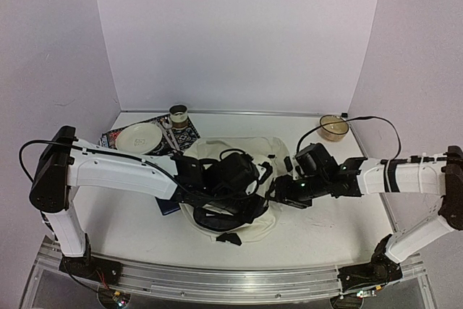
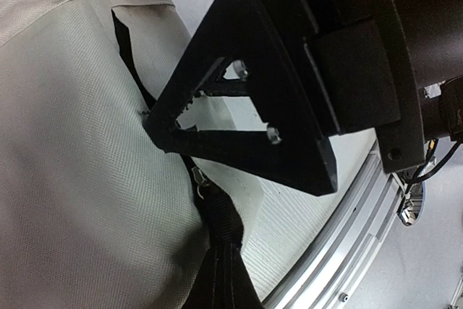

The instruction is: Pack the student bag

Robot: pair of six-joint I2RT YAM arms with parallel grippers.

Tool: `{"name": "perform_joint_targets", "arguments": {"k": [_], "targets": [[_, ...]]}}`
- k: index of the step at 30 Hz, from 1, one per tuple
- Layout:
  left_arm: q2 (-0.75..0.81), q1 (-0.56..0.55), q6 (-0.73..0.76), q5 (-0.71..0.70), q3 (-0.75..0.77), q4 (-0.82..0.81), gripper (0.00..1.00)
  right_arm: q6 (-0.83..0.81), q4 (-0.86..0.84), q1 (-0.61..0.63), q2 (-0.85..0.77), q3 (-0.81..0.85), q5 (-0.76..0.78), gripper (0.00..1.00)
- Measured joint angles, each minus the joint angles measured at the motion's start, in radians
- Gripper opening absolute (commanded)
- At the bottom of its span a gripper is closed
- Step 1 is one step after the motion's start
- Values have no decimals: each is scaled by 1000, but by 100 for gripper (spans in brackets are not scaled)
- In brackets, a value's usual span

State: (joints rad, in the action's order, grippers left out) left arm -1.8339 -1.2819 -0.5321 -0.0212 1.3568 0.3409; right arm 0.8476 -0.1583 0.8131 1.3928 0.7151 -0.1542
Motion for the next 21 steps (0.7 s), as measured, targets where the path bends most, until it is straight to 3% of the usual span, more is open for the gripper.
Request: {"name": "perform_joint_targets", "arguments": {"k": [12, 18, 21], "targets": [[80, 2, 10, 9, -98, -6, 0, -45, 9, -31, 116, 70, 43, 14], [124, 4, 9, 29, -145, -12, 0, -89, 10, -105, 186, 110, 25, 1], [151, 5, 10, 39, -172, -9, 0, -114, 11, -154, 234, 144, 24, 0]]}}
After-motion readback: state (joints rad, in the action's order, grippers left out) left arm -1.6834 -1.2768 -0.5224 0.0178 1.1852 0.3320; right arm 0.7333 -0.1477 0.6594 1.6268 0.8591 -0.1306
